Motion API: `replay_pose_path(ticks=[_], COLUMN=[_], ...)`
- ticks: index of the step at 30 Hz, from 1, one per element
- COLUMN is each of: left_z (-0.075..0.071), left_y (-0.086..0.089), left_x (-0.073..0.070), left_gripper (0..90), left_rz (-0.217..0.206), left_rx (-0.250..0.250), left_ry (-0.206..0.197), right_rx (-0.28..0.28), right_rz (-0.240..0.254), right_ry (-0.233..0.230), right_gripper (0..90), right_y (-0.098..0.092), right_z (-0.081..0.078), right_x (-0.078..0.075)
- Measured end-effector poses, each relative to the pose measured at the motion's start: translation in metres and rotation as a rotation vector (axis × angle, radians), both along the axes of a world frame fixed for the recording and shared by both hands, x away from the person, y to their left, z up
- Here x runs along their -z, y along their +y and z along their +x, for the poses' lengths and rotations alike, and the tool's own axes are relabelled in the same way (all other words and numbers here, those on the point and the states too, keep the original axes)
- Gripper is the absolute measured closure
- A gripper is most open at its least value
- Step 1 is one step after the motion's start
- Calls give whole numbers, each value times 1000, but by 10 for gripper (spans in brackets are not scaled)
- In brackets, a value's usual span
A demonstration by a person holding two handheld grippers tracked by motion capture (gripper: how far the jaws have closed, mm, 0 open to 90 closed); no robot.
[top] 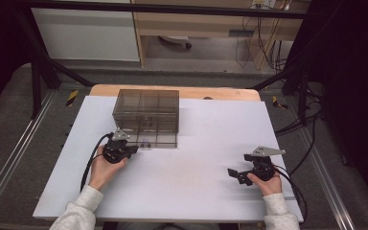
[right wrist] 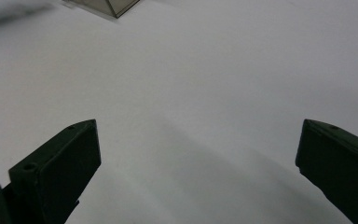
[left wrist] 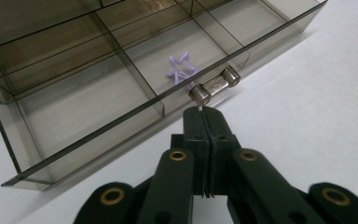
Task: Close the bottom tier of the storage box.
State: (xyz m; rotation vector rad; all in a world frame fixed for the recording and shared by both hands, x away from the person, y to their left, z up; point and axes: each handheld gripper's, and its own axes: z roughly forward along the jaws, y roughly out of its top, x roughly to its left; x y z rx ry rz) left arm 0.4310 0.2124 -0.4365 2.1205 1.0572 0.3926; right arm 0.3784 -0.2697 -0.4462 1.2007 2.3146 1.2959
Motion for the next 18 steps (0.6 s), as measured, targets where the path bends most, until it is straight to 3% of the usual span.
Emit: replay_pose_path(ticks=[18], left_z=[4], left_y=[-2], left_x=[3], left_gripper=[892], left_rz=[19], left_rx=[2], left_ry=[-26], right_rx=[1], right_rz=[0], right_ry=[4], right_gripper=[5], right_y=[0], right_z=[0], right_x=[0])
